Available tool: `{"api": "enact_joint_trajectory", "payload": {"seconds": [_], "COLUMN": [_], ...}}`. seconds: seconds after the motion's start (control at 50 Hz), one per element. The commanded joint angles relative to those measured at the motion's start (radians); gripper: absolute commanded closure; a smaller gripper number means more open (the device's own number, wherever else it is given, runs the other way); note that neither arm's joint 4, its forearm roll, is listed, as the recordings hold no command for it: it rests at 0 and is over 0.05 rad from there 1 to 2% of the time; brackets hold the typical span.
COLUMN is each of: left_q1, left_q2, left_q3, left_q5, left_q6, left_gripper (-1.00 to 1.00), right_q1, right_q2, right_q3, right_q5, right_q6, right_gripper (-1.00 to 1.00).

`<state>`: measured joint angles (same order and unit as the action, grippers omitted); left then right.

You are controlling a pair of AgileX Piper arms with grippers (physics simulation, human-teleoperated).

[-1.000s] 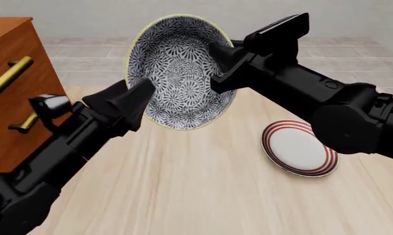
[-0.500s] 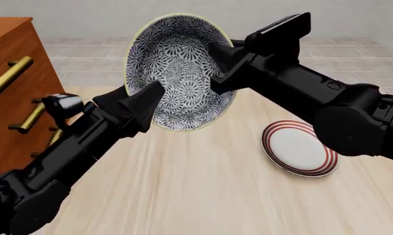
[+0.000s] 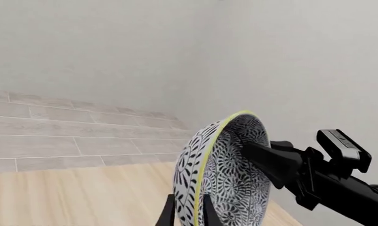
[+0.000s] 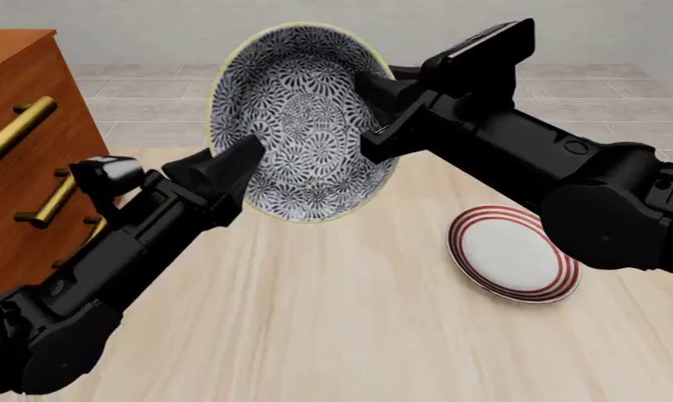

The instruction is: Put the bowl on top of the cabinet.

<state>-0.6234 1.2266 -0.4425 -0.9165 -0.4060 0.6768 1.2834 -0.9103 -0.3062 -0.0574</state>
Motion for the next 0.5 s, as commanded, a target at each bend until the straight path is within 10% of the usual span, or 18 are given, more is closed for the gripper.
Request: {"api": "enact_joint_trajectory", "payload": {"seconds": [0.02,0.06,0.08,0.5], "left_q1": [-0.004,-0.004,-0.003,-0.002], "left_q2": [-0.005,-0.006,-0.006,-0.007], "left_q3": [-0.001,-0.001,-0.001,-0.004], "left_q5": [-0.001,0.000,0.000,-0.003], "left_q6": [0.006,0.007,0.006,0.004], "left_gripper": [1.00,1.00,1.00,1.00], "right_q1": [-0.008,-0.008,-0.009,0.016], "right_q2": [-0.007,-0.008,-0.009,-0.012], "right_q3": [-0.004,-0.002,-0.002,0.015], "right_q5": [-0.001,-0.002,-0.001,-0.002], "right_q6": [-0.005,-0.008,-0.007,-0.001], "right_gripper": [1.00,1.00,-1.00,-1.00]}}
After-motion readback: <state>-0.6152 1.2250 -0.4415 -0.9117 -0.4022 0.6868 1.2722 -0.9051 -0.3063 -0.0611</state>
